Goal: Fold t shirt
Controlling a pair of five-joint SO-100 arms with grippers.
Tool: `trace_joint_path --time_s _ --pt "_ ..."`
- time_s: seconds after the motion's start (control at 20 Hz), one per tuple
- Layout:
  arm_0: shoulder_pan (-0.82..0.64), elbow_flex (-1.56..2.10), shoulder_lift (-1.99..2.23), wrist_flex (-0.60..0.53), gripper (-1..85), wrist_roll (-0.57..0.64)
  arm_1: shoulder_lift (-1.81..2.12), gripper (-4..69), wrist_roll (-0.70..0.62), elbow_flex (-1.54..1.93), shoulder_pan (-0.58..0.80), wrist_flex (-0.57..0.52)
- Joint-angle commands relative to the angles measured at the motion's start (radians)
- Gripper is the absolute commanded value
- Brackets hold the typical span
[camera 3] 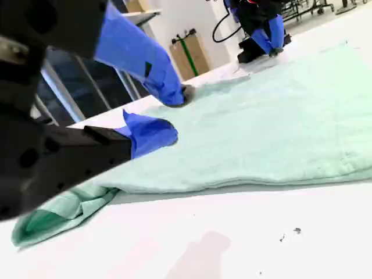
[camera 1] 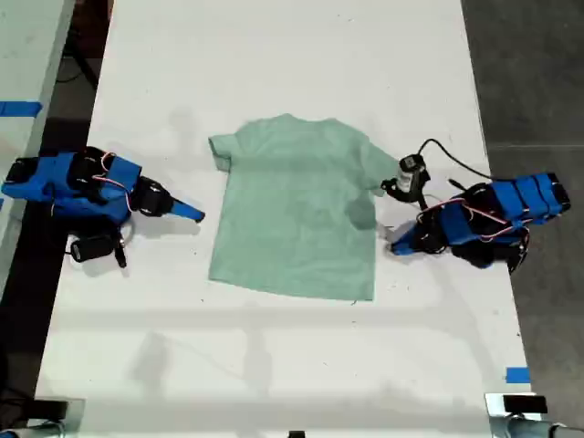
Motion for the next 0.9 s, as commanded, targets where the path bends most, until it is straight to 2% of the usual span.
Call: trace_joint_path --time_s 0.0,0.25,0.3,0.35,0.4,0.45,0.5,0.55,0.6,0.65,0.7,0.75,0.85 --pt "-0.003 0.04 0.008 -0.014 6.3 0.006 0.006 0.7 0.006 0.046 0.097 -0.028" --pt "-0.003 0.04 0.008 -0.014 6.3 0.006 0.006 0.8 0.038 0.046 0.1 -0.029" --pt "-0.003 0.04 0.008 -0.014 5.9 -0.003 0.006 0.8 0.209 0.049 0.114 -0.035" --pt "-0.021 0.04 0.014 -0.017 5.7 -0.202 0.006 1.2 0.512 0.049 0.115 -0.035" --pt "-0.017 0.04 0.012 -0.017 7.3 -0.345 0.006 1.6 0.638 0.049 0.117 -0.035" --pt "0.06 0.04 0.012 -0.017 10.4 -0.517 0.006 1.9 0.65 0.049 0.12 -0.035" --pt "0.123 0.04 0.014 -0.017 11.0 -0.644 0.006 2.3 0.563 0.049 0.126 -0.035" --pt "0.153 0.04 0.014 -0.017 17.1 -0.584 0.006 2.8 0.563 0.049 0.126 -0.035" --pt "0.156 0.04 0.015 -0.04 17.3 -0.451 0.006 3.3 0.638 0.049 0.109 -0.035" --pt "0.138 0.04 0.015 -0.098 1.8 -0.376 0.008 4.6 0.71 0.049 0.075 -0.048" --pt "0.117 0.04 0.015 -0.081 -0.2 -0.465 0.008 0.6 0.684 0.049 0.037 -0.081" --pt "0.078 0.04 0.015 -0.06 0.2 -0.611 0.008 0.8 0.759 0.041 -0.003 -0.091" --pt "0.057 0.04 0.015 -0.066 -0.2 -0.624 0.008 0.7 0.68 0.009 0.112 -0.227"
